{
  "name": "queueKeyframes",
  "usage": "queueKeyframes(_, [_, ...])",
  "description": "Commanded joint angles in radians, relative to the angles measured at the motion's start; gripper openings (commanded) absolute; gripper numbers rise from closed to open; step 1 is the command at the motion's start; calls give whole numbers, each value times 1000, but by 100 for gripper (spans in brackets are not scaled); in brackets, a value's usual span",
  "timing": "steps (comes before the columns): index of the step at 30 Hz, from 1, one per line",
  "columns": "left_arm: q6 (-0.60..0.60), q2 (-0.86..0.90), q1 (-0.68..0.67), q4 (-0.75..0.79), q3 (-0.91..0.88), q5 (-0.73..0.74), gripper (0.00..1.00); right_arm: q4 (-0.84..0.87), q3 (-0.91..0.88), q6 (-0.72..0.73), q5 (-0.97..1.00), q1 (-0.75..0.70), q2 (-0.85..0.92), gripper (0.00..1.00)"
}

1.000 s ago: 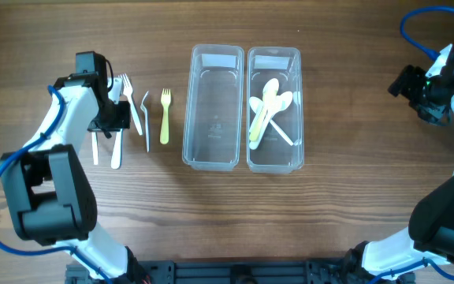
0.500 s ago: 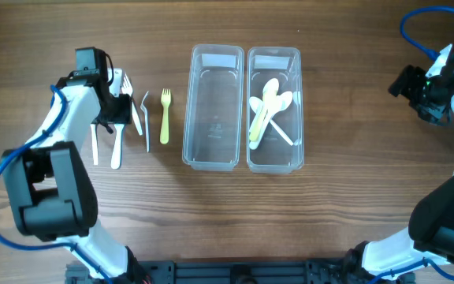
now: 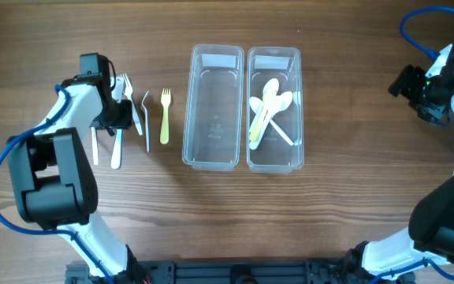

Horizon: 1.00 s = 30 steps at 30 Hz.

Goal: Pack container
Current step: 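Align left gripper over the light-blue fork and grasp it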

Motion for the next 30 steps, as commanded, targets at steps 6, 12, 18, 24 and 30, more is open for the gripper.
queueKeyframes(6, [5, 10, 31, 3, -5, 5, 28, 3, -3, -10, -15, 3, 9, 76])
queueKeyframes(12, [5, 10, 31, -1, -5, 5, 15, 3, -3, -10, -15, 3, 9, 76])
queueKeyframes(18, [5, 5, 31, -21, -5, 5, 29, 14, -3, -9, -15, 3, 9, 76])
queueKeyframes(24, [5, 6, 31, -18, -6, 5, 68, 18, -3, -10, -15, 3, 9, 75])
queueKeyframes(30, [2, 10, 31, -18, -10, 18, 42, 18, -3, -11, -10, 3, 9, 76])
